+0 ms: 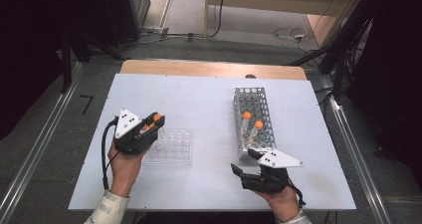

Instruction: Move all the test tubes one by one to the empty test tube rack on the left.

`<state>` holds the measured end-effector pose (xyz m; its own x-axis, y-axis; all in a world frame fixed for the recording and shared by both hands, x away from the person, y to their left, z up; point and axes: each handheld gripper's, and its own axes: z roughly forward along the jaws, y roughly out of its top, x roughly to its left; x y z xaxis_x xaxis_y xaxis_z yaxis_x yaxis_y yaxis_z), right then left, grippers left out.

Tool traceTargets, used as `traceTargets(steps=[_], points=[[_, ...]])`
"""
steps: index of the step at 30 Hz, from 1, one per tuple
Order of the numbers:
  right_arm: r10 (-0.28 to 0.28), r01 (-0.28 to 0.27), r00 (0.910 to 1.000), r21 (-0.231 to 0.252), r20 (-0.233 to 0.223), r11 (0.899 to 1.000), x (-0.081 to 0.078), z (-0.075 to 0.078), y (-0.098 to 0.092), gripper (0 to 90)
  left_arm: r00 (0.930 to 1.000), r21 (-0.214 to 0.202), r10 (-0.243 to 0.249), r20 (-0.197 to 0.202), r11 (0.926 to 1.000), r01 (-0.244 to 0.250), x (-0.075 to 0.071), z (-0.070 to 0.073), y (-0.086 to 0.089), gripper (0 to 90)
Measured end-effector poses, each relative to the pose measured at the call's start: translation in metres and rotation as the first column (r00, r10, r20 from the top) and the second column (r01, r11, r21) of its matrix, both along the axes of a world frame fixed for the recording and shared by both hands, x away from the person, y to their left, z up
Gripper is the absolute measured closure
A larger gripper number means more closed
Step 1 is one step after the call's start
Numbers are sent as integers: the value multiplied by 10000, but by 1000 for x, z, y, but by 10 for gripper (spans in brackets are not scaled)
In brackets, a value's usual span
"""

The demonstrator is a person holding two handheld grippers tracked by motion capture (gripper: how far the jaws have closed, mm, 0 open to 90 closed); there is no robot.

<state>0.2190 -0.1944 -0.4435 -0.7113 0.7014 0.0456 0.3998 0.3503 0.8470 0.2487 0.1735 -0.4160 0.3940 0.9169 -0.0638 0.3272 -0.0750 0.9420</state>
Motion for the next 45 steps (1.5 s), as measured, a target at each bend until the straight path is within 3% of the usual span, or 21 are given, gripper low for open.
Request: traceTargets(steps=[15,27,34,40,42,45], points=[[7,-7,10000,-25,-20,10000,0,-1,1,258,9999,-12,-121,-19,9999,121,0,-1,0,678],[-21,21,10000,0,-1,10000,1,-1,0,258,9999,-220,-137,64,9997,138,-2,0,0,614],[-221,221,9998,39,6,9997,3,-1,-3,262,9998,-238,-153,88,9996,156,-4,3,-1,544],[-415,414,9991,108,37,9991,5,0,-7,263,9998,-475,-167,-113,9987,161,-4,5,-4,360],[-459,459,9989,109,57,9989,5,0,-7,263,9996,-685,-235,-158,9974,224,-5,6,-5,319],[-518,516,9986,113,110,9986,6,-1,-8,263,9993,-664,-350,-158,9972,339,-6,8,-6,285]])
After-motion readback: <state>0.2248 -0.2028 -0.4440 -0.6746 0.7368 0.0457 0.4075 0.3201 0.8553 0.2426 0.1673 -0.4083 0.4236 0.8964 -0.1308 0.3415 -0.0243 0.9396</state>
